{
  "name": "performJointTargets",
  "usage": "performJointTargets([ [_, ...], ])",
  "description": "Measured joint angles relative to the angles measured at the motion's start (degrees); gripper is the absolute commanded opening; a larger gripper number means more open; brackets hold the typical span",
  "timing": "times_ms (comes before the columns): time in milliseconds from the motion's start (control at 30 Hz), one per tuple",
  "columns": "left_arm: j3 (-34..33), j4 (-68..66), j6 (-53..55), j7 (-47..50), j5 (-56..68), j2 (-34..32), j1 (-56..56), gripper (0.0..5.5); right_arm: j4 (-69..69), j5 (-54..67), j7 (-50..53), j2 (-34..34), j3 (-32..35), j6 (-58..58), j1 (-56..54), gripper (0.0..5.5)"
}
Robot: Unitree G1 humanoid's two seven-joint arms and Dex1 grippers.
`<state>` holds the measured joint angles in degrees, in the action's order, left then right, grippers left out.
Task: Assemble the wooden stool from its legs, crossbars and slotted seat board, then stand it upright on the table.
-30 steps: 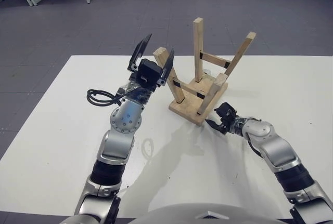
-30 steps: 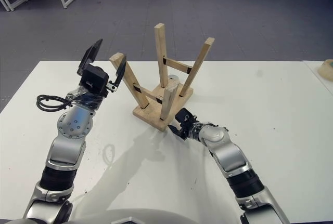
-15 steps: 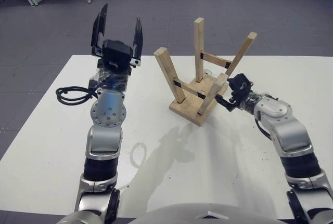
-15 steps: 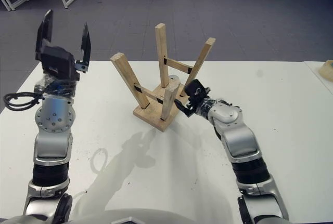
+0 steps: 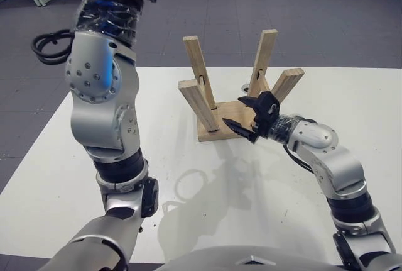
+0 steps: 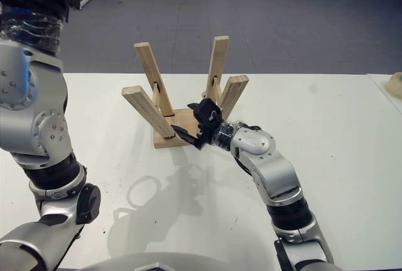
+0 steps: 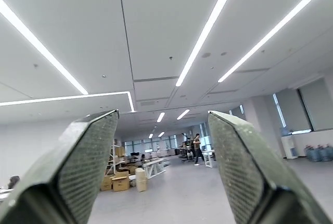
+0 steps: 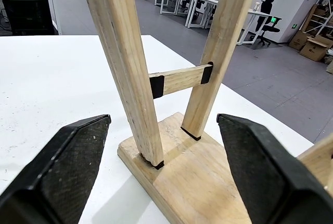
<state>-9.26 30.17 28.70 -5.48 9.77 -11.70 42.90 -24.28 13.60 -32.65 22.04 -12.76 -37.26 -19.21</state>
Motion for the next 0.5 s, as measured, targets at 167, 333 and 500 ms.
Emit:
performJointTargets([
  [167,3.72,1.63,19.63,-0.92,8.02,1.47,-6.27,3.17,0.03,-0.11,0.63,0.60,0.18,0.04,2.20,3.75],
  [333,7.36,4.48,29.87,-2.16,11.84,1.14,-17.01,3.17,0.15,-0.18,1.12,0.84,0.30,0.15,2.53,3.75],
  [500,3.87,-1.10,29.88,-0.12,11.32,1.10,-11.27,3.17,0.55,-0.36,1.41,1.11,0.41,0.16,3.17,3.75],
])
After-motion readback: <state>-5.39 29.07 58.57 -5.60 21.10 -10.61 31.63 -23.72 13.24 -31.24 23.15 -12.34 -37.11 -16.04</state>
